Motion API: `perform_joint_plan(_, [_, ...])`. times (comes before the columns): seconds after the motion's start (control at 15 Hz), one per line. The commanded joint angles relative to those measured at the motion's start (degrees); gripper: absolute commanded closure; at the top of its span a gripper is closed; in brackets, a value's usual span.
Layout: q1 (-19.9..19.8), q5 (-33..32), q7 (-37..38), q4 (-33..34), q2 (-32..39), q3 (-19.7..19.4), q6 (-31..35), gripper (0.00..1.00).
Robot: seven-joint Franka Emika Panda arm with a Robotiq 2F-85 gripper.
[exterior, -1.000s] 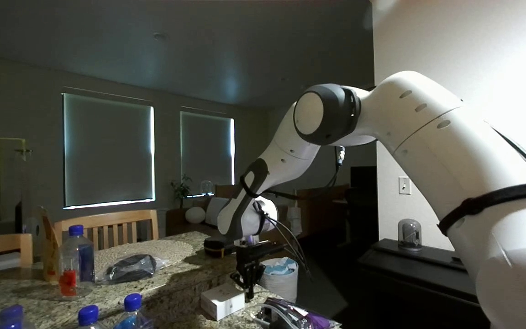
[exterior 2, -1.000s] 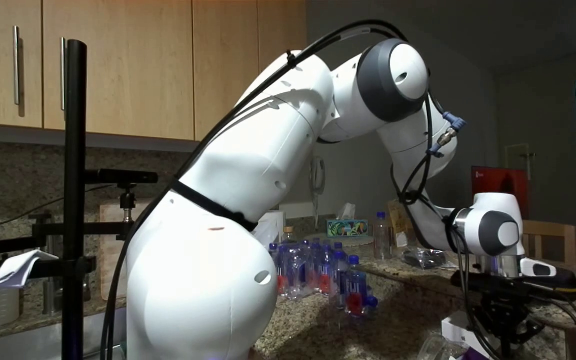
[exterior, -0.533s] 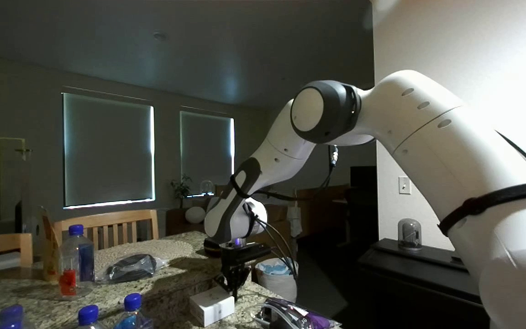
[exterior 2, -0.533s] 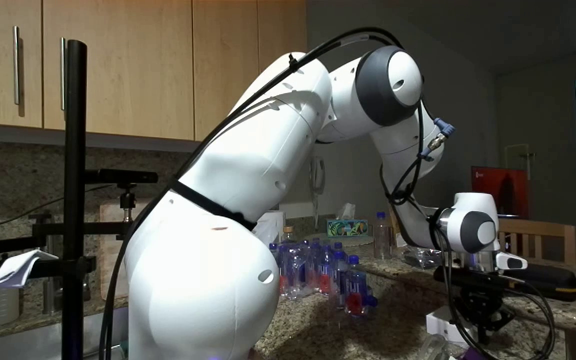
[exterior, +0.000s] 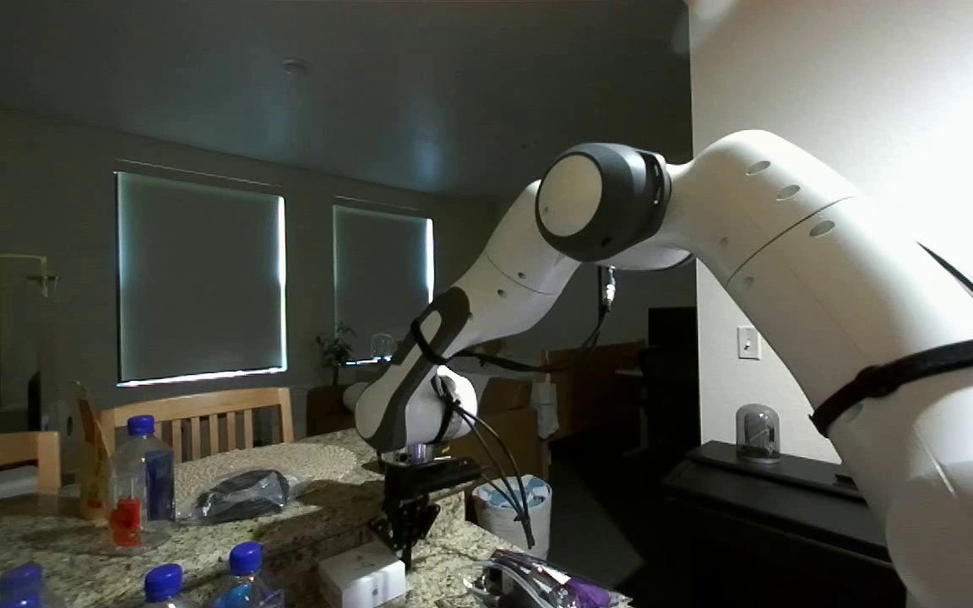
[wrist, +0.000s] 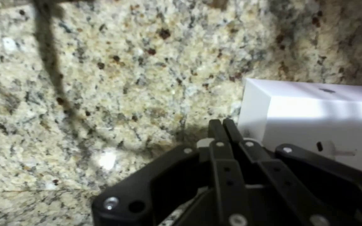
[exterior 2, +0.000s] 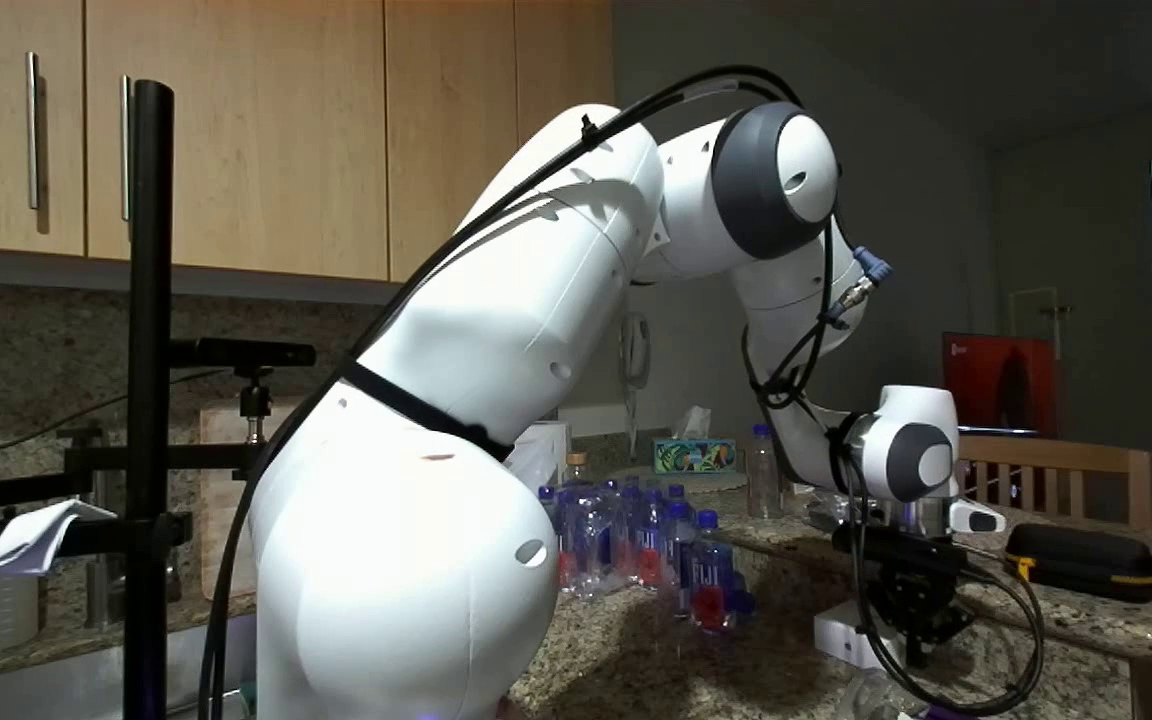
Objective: Push the white box to the left, then pick the plastic bag and put it on the bottom counter
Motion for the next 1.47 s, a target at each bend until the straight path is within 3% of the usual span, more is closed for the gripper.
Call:
perform_joint_plan(0.0, [-0.3, 2.7, -3.5, -1.6, -1.1, 2.1, 1.8, 0.94])
perform_joint_plan(0.87, [0.8, 4.2, -5.7, -1.4, -1.2, 6.1, 2.3, 0.94])
perform_joint_plan(1.13, [1.4, 2.1, -3.6, -1.7, -3.1, 3.4, 1.0, 0.94])
perform_joint_plan(1.4, [1.3, 0.4, -2.8, -1.7, -6.6, 0.0, -4.5, 0.94])
